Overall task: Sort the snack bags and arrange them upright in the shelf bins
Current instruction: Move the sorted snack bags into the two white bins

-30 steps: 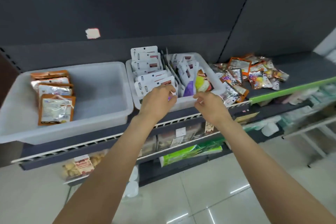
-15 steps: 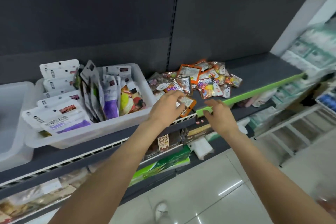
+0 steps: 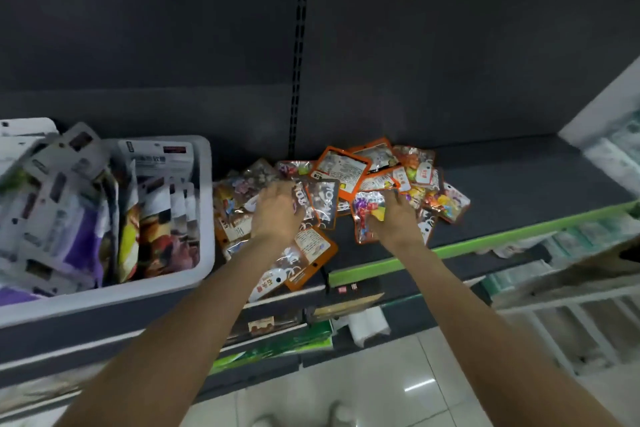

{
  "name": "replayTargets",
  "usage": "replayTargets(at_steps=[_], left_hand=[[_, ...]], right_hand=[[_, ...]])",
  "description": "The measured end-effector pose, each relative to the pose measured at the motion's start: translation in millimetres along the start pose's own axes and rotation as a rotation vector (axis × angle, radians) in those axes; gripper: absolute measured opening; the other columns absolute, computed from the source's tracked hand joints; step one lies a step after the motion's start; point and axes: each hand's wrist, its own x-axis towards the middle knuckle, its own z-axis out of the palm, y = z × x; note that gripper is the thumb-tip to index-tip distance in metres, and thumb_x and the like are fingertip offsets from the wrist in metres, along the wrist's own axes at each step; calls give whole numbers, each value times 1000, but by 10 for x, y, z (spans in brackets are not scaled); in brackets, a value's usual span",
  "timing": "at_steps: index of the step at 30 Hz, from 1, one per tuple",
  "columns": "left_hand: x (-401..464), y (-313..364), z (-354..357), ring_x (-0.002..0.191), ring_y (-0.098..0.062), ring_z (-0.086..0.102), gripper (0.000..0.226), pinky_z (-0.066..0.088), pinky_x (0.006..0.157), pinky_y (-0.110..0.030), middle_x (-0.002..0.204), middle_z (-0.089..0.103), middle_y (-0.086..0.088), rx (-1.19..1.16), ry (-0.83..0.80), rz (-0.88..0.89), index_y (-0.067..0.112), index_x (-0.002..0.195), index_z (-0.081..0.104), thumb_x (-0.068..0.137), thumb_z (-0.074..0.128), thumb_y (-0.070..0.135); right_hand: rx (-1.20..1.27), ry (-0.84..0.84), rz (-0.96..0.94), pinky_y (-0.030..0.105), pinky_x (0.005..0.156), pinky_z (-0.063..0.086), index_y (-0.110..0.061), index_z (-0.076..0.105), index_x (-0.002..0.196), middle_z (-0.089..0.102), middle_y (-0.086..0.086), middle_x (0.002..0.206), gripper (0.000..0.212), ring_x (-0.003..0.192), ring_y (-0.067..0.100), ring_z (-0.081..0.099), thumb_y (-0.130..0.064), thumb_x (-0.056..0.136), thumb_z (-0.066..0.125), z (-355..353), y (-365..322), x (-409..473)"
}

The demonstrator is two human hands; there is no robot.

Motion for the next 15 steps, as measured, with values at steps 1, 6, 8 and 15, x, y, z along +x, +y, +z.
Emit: replayTargets(at_steps=[1,6,8,15], left_hand=[[62,-20,33,133,-26,31,56,30,109,-34,144,36,-12,59,40,-18,11,142,35,93,56,26],[326,-197,209,147,-27,-7,91,0,119,-39,159,-1,-11,325,-44,-191,12,151,5,87,51,57],[335,-215,277,145,-27,-15,98,-6,119,-41,159,-9,-9,404,-102,-214,13,151,-1,85,49,64],[114,-180,287,147,-16,-1,77,12,119,-43,159,4,7,320,-146,-62,24,151,13,90,57,40]], right_hand=[[-18,-3,-37,42,107,32,-13,28,145,30,12,148,61,137,31,25,-28,94,56,16,-14,113],[-58,-120,-265,39,110,29,-14,21,149,25,12,149,68,139,28,21,-32,93,56,140,-115,705],[-153,-201,-315,40,115,22,-18,14,151,14,11,155,77,143,29,14,-45,91,55,203,-171,896],[-371,-137,-460,48,112,24,-27,30,145,31,5,150,67,139,26,27,-53,88,53,282,-57,1015]])
